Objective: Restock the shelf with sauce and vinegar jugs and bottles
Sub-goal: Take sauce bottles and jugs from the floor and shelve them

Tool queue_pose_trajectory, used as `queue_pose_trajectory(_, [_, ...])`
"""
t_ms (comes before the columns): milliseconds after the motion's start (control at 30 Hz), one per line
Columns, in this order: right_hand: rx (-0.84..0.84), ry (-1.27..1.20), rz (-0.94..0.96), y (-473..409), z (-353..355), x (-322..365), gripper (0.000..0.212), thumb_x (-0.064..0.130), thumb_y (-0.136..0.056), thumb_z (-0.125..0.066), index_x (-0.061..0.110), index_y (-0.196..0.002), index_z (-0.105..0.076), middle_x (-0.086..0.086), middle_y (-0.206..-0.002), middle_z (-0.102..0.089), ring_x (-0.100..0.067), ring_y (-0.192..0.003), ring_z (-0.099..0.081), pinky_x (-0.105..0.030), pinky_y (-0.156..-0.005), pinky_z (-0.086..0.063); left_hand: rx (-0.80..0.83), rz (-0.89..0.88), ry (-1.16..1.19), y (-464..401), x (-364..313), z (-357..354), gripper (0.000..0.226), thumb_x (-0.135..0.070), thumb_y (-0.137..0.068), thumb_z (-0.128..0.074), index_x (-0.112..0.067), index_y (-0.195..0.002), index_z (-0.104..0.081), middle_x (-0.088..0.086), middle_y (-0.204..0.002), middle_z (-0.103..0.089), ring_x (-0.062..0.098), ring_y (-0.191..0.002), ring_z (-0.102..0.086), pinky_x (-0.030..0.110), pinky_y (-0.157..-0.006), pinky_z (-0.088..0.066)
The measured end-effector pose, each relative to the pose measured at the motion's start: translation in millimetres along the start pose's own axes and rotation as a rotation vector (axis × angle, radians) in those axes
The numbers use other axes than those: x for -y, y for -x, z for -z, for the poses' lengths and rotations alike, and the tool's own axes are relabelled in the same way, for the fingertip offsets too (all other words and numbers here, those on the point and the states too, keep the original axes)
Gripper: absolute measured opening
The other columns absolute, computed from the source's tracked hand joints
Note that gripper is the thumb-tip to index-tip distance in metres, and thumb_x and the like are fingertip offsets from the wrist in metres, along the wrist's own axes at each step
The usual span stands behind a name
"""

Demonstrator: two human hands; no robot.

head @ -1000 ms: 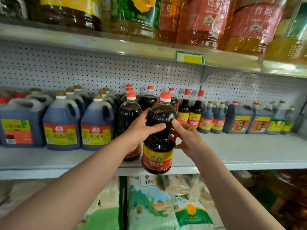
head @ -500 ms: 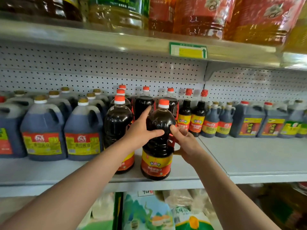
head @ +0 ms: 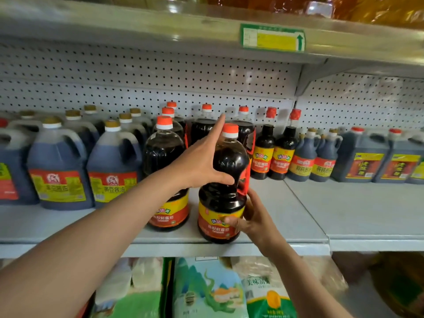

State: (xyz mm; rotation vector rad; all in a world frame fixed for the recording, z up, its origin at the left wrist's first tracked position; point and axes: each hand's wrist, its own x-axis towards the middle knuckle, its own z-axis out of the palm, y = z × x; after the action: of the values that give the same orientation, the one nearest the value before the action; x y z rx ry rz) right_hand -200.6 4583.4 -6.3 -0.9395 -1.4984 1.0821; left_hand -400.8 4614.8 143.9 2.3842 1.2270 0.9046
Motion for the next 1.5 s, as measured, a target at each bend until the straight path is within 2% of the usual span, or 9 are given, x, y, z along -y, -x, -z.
queue_pose_trajectory(133, [0.016,-0.025,0.000,-16.2,2.6,-5.4,0.088,0.001,-0.075,-0.083,0.020,-0.148,-0.039,-0.008,-0.138,-0.061,-0.029,-0.130,-0.057,-0.055,-0.105,-0.048,0.017,0.017,-0.112,-11.5,-2.0,4.2,0.141,-0.041,-0.061,-0.092,-0.055,-0.144,0.021,0.001,-0.164,-0.022,0.024,-0.144,-0.034,0.029,-0.099,-0.030])
queue_pose_trajectory(233, [0.007,-0.015,-0.002,-30.3,0.5,-9.1,0.086,-0.004,-0.077,-0.079,0.020,-0.149,-0.038,-0.007,-0.138,-0.062,-0.027,-0.129,-0.058,-0.047,-0.101,-0.052,0.024,0.087,-0.186,-24.0,-2.0,4.9,0.137,-0.037,-0.064,-0.091,-0.044,-0.150,0.015,0.009,-0.155,-0.037,0.027,-0.130,-0.048,0.030,-0.088,-0.035])
queue_pose_trajectory(367, [0.010,-0.013,-0.014,-52.4,-1.6,-10.2,0.084,-0.009,-0.079,-0.076,0.020,-0.148,-0.038,-0.006,-0.134,-0.065,-0.024,-0.125,-0.061,-0.037,-0.094,-0.056,0.011,0.198,-0.236,-42.7,-0.9,1.4,0.138,-0.026,-0.069,-0.090,-0.033,-0.153,0.019,0.013,-0.151,-0.040,0.030,-0.129,-0.050,0.031,-0.083,-0.038])
queue_pose_trajectory(633, [0.009,0.039,-0.053,-85.3,-4.7,-10.1,0.076,0.002,-0.081,-0.079,0.038,-0.138,-0.045,0.008,-0.130,-0.065,-0.009,-0.120,-0.063,-0.027,-0.088,-0.057,-0.013,0.308,-0.259,-63.5,6.4,4.2,0.137,-0.017,-0.071,-0.088,-0.027,-0.154,0.021,0.016,-0.154,-0.035,0.035,-0.135,-0.045,0.043,-0.100,-0.044])
queue_pose_trajectory(833, [-0.050,0.290,-0.070,-74.6,-11.3,4.4,0.084,0.017,-0.083,-0.082,0.028,-0.152,-0.034,0.003,-0.143,-0.057,-0.019,-0.130,-0.055,-0.041,-0.103,-0.052,-0.052,0.290,-0.324,-52.9,-8.0,-0.1,0.136,-0.018,-0.071,-0.088,-0.018,-0.155,0.018,0.019,-0.156,-0.029,0.036,-0.140,-0.038,0.044,-0.106,-0.040])
queue_pose_trajectory(1033, [-0.239,0.570,-0.114,-30.4,-17.5,24.0,0.081,0.034,-0.079,-0.085,0.017,-0.145,-0.041,-0.005,-0.146,-0.052,-0.026,-0.136,-0.047,-0.037,-0.103,-0.043,-0.199,0.164,-0.222,-1.8,-15.0,-1.8,0.120,-0.021,-0.077,-0.084,-0.021,-0.158,0.005,0.011,-0.165,-0.013,0.030,-0.152,-0.013,0.045,-0.119,-0.022])
queue_pose_trajectory(1200, [-0.317,0.742,-0.171,20.8,-36.0,40.5,0.083,0.045,-0.076,-0.085,0.013,-0.142,-0.046,-0.009,-0.142,-0.053,-0.024,-0.127,-0.052,-0.032,-0.097,-0.044,-0.345,0.028,-0.113,79.7,-4.3,-1.0,0.077,-0.016,-0.079,-0.080,-0.024,-0.144,-0.040,0.006,-0.142,-0.044,0.025,-0.136,-0.038,0.041,-0.109,-0.037])
queue_pose_trajectory(1367, [-0.292,0.960,-0.205,80.9,-67.9,48.5,0.079,0.046,-0.073,-0.087,0.020,-0.138,-0.050,-0.009,-0.137,-0.053,-0.026,-0.125,-0.051,-0.033,-0.100,-0.043,-0.255,0.056,-0.118,165.1,31.4,-17.0,0.051,-0.016,-0.077,-0.080,-0.026,-0.121,-0.055,0.000,-0.115,-0.045,0.023,-0.114,-0.047,0.034,-0.087,-0.042])
queue_pose_trajectory(1500, [-0.280,1.023,-0.279,139.3,-101.6,37.5,0.078,0.049,-0.071,-0.086,0.026,-0.137,-0.053,-0.008,-0.134,-0.054,-0.029,-0.120,-0.054,-0.037,-0.098,-0.046,-0.085,0.176,-0.089,234.1,65.5,-40.1,0.049,-0.028,-0.079,-0.081,-0.030,-0.121,-0.056,-0.004,-0.115,-0.041,0.021,-0.114,-0.045,0.030,-0.081,-0.039])
